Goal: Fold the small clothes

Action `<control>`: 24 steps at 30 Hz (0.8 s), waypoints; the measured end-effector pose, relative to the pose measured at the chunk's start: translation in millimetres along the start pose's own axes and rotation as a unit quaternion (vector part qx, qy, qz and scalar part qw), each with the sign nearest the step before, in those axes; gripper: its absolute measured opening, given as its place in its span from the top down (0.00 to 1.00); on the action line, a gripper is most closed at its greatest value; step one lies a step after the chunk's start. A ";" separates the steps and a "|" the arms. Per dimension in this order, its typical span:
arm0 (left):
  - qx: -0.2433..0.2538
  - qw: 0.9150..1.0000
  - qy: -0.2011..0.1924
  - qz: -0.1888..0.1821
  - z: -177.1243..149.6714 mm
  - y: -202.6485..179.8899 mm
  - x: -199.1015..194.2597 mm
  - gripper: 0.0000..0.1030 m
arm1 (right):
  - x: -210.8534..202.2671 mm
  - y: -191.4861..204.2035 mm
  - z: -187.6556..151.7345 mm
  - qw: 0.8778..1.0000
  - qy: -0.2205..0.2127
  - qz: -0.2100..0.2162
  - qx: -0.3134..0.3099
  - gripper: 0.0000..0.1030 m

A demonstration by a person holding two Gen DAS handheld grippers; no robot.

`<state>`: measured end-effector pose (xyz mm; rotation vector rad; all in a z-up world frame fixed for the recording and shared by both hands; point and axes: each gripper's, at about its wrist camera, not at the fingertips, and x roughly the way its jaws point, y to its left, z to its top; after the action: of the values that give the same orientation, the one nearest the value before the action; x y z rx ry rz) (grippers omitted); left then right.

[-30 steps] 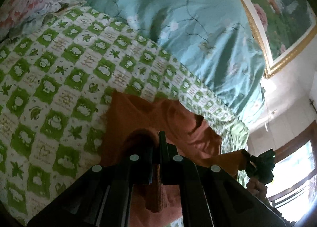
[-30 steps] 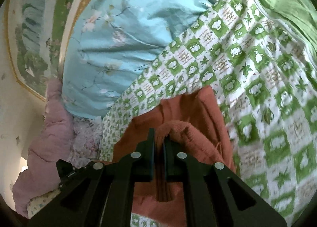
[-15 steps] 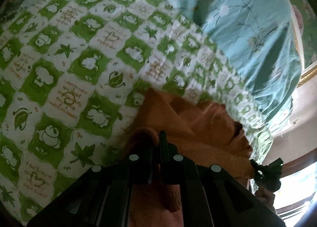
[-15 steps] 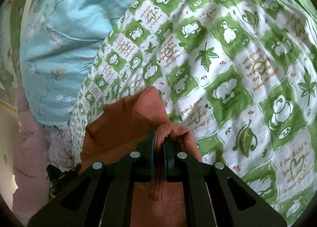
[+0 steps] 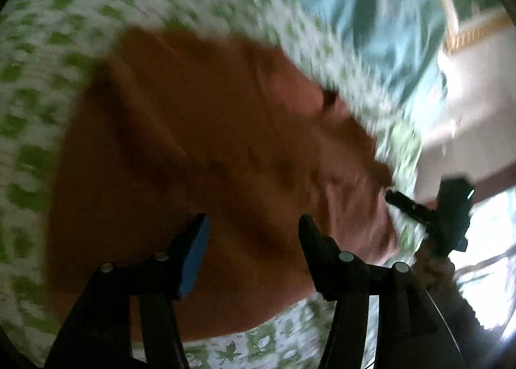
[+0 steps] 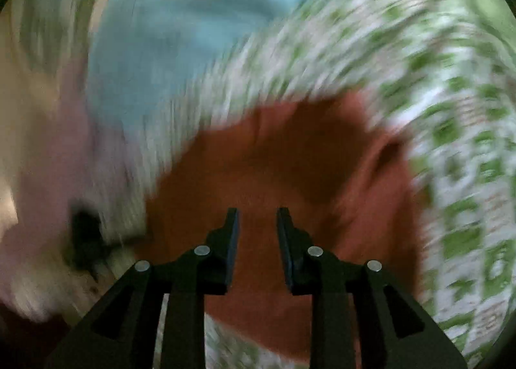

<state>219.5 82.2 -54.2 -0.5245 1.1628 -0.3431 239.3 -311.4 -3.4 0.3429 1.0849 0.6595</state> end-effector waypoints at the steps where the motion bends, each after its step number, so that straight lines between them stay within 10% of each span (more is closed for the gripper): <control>1: 0.008 1.000 0.007 0.007 0.2 -2.4 6.2 0.44 | 17.8 11.1 -4.9 0.999 0.034 -0.005 -0.035 0.74; 7: 0.004 1.000 -0.011 0.013 44.6 12.3 14.5 0.51 | 70.5 5.5 10.3 0.987 0.106 -0.050 -0.106 0.79; 17: -0.071 0.983 -0.146 0.087 136.7 44.9 -31.1 0.45 | 9.0 -65.7 101.5 0.989 -0.092 -0.098 0.054 0.77; 24: -0.103 0.976 -0.163 0.100 123.7 58.4 -44.7 0.40 | -7.4 -65.6 93.4 0.988 -0.089 -0.112 0.055 0.77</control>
<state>317.6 180.0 -15.2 -0.6131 0.9249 0.0391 342.1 -360.8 6.1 0.3624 0.9736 0.3628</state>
